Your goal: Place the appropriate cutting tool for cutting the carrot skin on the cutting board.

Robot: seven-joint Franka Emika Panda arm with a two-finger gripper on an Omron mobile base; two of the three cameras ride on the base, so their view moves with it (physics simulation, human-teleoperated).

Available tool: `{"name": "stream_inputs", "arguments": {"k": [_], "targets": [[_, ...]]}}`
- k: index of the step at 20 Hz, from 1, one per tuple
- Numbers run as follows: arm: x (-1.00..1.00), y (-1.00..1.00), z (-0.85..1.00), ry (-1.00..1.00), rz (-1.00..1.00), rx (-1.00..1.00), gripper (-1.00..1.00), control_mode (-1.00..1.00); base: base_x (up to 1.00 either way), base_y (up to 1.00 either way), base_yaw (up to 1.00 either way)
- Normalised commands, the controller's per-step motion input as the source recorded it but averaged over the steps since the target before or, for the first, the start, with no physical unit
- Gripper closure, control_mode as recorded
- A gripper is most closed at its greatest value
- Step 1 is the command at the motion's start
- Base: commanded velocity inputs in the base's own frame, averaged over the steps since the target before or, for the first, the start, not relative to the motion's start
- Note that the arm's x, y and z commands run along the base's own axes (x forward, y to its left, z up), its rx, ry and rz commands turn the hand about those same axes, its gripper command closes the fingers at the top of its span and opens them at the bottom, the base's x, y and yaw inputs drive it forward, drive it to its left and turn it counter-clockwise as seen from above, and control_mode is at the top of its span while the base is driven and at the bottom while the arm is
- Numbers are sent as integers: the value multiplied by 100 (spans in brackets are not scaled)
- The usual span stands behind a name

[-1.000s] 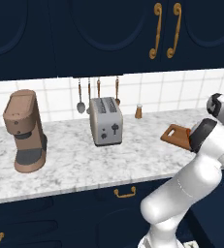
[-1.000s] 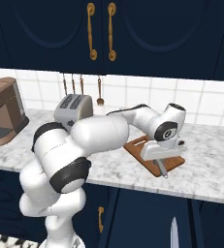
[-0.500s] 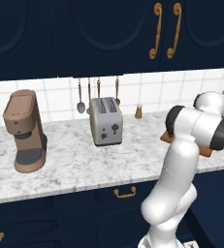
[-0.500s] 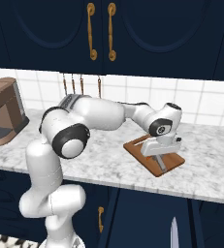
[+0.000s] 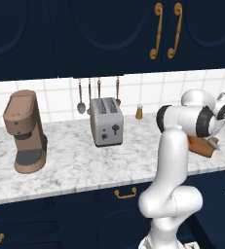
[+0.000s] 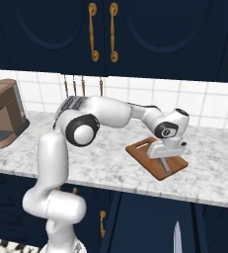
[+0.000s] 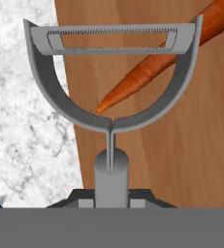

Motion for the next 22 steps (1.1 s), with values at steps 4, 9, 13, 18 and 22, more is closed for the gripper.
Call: {"name": "stream_inputs", "arguments": {"k": [4,9,13,18,22], "targets": [[22,12,-54,0,0,0,100,-100,0,0,0],[18,15,-39,0,0,0,100,-100,0,0,0],[17,21,-41,0,0,0,100,-100,0,0,0],[3,36,-46,0,0,-2,-100,-100,0,0,0],[-2,7,-10,0,0,0,-100,-100,0,0,0]]}}
